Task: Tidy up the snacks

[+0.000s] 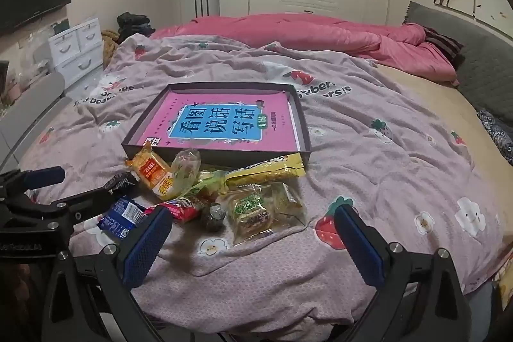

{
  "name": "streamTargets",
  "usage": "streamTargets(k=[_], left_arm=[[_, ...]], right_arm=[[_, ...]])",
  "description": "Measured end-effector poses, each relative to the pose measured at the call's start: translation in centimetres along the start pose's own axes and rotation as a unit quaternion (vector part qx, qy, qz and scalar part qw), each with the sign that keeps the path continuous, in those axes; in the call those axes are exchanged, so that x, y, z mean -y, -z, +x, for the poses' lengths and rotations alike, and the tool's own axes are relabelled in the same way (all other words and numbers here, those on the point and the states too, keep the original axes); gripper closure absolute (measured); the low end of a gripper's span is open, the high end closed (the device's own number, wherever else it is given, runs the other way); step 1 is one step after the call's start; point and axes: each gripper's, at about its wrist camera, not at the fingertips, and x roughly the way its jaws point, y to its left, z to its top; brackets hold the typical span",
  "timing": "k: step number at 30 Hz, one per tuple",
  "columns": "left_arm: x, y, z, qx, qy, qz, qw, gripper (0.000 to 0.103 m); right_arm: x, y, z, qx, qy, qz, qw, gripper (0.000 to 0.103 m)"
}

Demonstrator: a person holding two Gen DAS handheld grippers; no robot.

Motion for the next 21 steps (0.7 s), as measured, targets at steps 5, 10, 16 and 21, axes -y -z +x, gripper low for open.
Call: streamTargets(k=[5,10,16,21], left_arm=[[0.4,0.5,-0.1,-0.005,0.014,-0.012,0.9998,0.001],[-0.1,0.2,-0.1,-0.018,0.027,-0.022,0.9992,0.001],[-0.3,0.2,0.3,-0.024,0.029,-0.021,0.9991,0.001],[-0.3,0.2,0.3,-0.025,0.028,-0.020,0.9991,0.001]], right_arm=[[1.1,-0.4,-0.1,0.001,-0.012,0.017,1.000,0.001],[0.6,0.3,-0.2,-0.005,-0.006,0.019,1.000,0.001],[0.9,0.1,0.0,-0.011,-0.008,0.021,1.000,0.001],[0.9,0.1,0.0,-0.011,-0.007,0.020,1.000,0.001]])
